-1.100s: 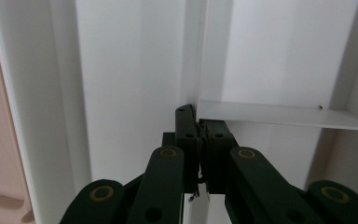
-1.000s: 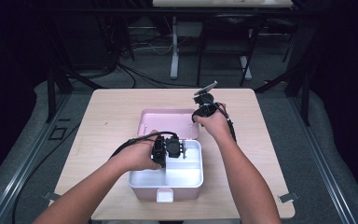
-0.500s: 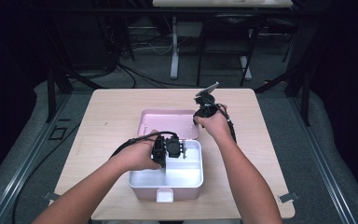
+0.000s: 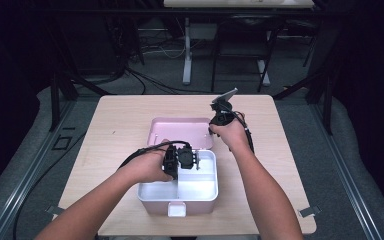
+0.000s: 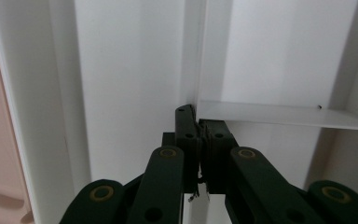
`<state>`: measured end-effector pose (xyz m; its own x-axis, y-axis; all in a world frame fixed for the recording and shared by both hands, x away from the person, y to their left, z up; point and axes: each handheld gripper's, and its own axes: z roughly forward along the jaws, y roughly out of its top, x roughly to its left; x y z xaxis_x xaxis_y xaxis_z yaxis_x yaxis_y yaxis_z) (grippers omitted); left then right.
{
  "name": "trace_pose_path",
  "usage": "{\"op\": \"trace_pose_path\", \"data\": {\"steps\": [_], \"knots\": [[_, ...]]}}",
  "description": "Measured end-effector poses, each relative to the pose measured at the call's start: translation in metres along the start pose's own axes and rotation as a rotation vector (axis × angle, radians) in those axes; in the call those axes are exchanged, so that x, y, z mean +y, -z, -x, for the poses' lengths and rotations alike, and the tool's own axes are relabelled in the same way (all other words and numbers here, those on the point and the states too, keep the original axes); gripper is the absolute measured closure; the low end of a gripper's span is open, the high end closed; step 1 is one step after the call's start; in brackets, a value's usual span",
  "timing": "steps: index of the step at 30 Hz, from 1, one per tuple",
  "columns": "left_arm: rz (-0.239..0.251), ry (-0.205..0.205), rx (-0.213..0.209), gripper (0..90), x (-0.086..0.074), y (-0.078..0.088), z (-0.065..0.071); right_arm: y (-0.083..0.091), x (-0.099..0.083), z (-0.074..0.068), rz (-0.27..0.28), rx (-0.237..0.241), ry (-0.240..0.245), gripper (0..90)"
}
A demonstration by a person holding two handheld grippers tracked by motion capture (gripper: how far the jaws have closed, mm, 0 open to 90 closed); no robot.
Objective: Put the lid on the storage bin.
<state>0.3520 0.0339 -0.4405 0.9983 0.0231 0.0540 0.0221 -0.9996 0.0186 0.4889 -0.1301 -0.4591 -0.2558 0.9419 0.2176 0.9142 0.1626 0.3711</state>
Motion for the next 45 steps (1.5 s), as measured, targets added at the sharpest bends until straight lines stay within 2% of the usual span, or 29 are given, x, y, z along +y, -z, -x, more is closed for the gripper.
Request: {"op": "trace_pose_path", "data": {"steps": [11, 12, 13, 14, 15, 16, 18, 19, 20, 21, 22, 23, 25, 35, 39, 40, 41, 43, 45], "knots": [[0.001, 0.001, 0.0, 86.8, 0.0, 0.0, 0.0, 0.007, 0.0, -0.001, 0.024, 0.01, -0.016, 82.5], [0.001, 0.001, 0.001, 86.8, 0.0, 0.0, 0.0, 0.006, 0.0, -0.002, 0.056, 0.012, -0.015, 82.7], [0.001, 0.001, 0.001, 86.8, 0.0, 0.0, 0.0, 0.009, 0.0, -0.002, 0.03, 0.011, -0.008, 82.9], [0.0, 0.001, 0.001, 86.8, 0.0, 0.0, 0.0, 0.01, 0.0, -0.002, 0.037, 0.013, -0.013, 83.0], [0.001, 0.001, 0.002, 86.8, 0.0, 0.0, 0.0, 0.009, 0.0, -0.002, 0.066, 0.014, -0.015, 83.2], [0.001, 0.0, 0.001, 86.8, 0.0, 0.0, 0.0, 0.012, 0.0, -0.002, 0.043, 0.013, -0.01, 83.3], [0.0, 0.0, 0.001, 86.8, 0.0, 0.0, 0.0, 0.015, 0.0, -0.003, 0.053, 0.013, -0.007, 83.6], [-0.001, 0.0, 0.002, 86.8, 0.0, 0.0, 0.0, 0.014, -0.001, -0.004, 0.083, 0.014, -0.009, 83.7], [-0.001, 0.0, -0.002, 86.8, 0.0, 0.0, 0.0, 0.018, 0.0, -0.004, 0.066, 0.015, -0.004, 83.9], [-0.001, 0.0, -0.002, 86.8, 0.0, 0.0, 0.0, 0.018, -0.001, -0.005, 0.095, 0.018, -0.008, 84.1], [-0.001, 0.0, -0.003, 86.8, 0.0, 0.0, 0.0, 0.023, 0.0, -0.005, 0.078, 0.018, -0.002, 84.3], [-0.001, 0.0, -0.003, 86.8, 0.0, 0.0, 0.0, 0.022, -0.001, -0.006, 0.106, 0.018, -0.001, 84.4], [-0.001, 0.0, -0.003, 86.8, 0.0, 0.0, -0.001, 0.028, -0.001, -0.007, 0.094, 0.012, 0.013, 84.7], [0.0, 0.001, -0.005, 86.8, 0.0, 0.0, -0.001, 0.046, -0.008, -0.011, 0.161, 0.015, 0.044, 85.7], [0.0, 0.001, -0.005, 86.7, 0.0, 0.0, -0.001, 0.053, -0.012, -0.013, 0.19, 0.023, 0.058, 85.9], [0.0, 0.001, -0.005, 86.8, 0.0, 0.0, -0.001, 0.053, -0.013, -0.013, 0.215, 0.028, 0.059, 86.1], [0.0, 0.0, -0.004, 86.8, 0.0, 0.0, -0.001, 0.056, -0.014, -0.013, 0.201, 0.027, 0.064, 86.2], [0.0, 0.0, -0.005, 86.8, 0.0, 0.0, -0.001, 0.059, -0.016, -0.012, 0.211, 0.039, 0.064, 86.5], [0.0, 0.001, -0.005, 86.8, 0.0, 0.0, -0.001, 0.061, -0.019, -0.012, 0.24, 0.048, 0.07, 86.7]]}}
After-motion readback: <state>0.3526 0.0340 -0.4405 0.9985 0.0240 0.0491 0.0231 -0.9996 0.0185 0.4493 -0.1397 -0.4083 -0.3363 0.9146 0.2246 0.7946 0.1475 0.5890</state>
